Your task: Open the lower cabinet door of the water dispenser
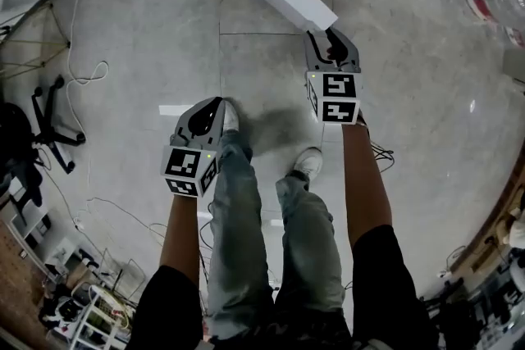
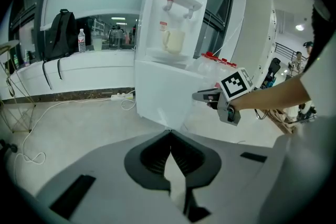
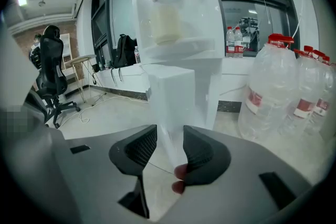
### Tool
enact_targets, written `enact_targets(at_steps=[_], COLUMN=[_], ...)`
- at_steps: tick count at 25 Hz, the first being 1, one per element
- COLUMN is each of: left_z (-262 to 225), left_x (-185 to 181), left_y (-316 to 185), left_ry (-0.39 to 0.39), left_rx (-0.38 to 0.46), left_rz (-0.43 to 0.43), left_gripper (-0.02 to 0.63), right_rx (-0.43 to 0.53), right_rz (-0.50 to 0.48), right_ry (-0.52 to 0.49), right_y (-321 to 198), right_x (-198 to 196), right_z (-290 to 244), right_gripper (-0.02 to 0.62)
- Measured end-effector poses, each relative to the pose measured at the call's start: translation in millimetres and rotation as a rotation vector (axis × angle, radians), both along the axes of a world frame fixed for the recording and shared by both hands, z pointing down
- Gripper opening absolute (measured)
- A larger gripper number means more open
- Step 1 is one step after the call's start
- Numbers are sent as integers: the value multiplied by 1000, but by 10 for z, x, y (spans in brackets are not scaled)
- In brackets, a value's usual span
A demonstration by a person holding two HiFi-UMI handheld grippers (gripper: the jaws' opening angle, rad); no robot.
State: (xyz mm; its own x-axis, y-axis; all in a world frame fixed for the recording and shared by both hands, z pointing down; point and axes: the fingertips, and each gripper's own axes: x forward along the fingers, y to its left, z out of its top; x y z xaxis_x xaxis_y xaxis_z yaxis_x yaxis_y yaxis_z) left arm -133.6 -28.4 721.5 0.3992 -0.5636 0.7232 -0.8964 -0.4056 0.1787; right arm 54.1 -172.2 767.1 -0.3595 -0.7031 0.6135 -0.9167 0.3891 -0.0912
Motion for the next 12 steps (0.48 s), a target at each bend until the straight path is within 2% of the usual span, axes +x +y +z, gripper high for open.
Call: enact_targets(at_steps=[4, 8, 12], left_z=[0, 0, 0], left_x=[-230, -408, -644], left_y=[148, 284, 405], left_ry=[-5, 8, 10], left_rx=[-13, -24, -36], left_rz=[-8, -19, -22], left_gripper=[12, 12, 12], right_rx=[-18, -38, -59], right_rz=[-43, -36, -78], right_ry=[32, 39, 46], right_y=[144, 342, 552], right_x=[-189, -365, -675], right_z=[-11, 6, 7], right_gripper=[155, 155, 155])
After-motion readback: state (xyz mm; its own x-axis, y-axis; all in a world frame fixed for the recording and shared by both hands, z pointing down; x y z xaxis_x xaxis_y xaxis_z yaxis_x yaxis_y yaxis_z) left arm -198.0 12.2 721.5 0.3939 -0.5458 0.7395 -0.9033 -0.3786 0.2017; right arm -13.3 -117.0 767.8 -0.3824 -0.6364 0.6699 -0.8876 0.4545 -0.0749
